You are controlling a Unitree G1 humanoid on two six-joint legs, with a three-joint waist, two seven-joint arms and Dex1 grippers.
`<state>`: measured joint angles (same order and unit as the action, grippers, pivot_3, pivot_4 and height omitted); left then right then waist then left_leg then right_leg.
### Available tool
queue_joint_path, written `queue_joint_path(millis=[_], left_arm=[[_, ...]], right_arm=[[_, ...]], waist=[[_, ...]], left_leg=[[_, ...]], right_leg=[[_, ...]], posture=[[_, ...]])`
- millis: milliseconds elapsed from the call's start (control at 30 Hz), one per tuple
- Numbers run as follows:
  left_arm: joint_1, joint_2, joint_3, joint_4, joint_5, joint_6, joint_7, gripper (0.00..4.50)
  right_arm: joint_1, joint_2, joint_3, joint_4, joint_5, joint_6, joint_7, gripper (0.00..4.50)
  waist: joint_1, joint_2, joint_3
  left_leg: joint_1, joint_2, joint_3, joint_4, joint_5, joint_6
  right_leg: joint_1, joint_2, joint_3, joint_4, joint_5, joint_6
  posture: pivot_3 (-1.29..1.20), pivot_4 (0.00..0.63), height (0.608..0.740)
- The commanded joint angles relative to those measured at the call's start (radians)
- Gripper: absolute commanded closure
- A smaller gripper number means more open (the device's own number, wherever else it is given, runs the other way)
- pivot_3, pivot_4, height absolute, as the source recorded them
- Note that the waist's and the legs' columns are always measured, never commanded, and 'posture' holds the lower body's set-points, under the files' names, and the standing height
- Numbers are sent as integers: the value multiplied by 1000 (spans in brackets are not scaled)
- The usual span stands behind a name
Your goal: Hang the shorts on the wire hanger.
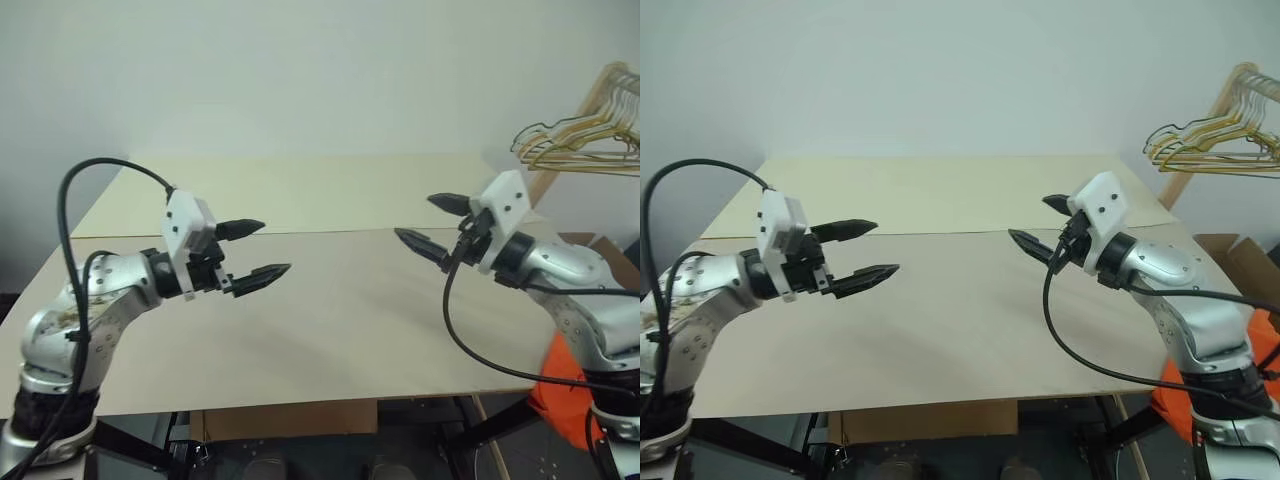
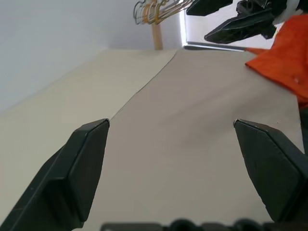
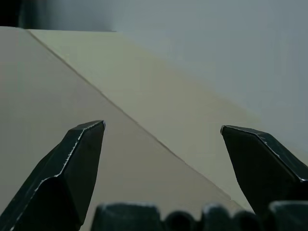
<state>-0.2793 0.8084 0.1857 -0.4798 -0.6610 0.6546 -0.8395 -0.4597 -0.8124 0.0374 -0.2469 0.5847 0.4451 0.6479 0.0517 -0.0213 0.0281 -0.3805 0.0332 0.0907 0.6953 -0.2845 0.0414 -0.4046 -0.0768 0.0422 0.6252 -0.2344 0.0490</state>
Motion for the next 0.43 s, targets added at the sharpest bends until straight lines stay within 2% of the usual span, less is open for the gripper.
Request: queue_joint_path(millis=[33,200,433], left_arm=[[35,38,56,-58,-11,-8,-18,0],[55,46,83,-71,-32,18,13,0],[49,46,84,-71,-42,31,8,0]], right_arm=[[-39,4,12,26,-35,-21,102,23],[-48,41,8,47,-89,-30,131,23],[-45,62,-8,51,-138,-31,164,23]], waist=[[21,0,0],[70,0,0],[99,0,0]], left_leg=[[0,0,0,0,0,0],[-4,0,-1,0,0,0],[-5,0,0,0,0,0]], right_leg=[[0,0,-1,0,0,-1],[-3,0,-3,0,-1,-1],[-3,0,-5,0,-1,-1]], posture=[[254,0,740],[273,0,740],[280,0,740]])
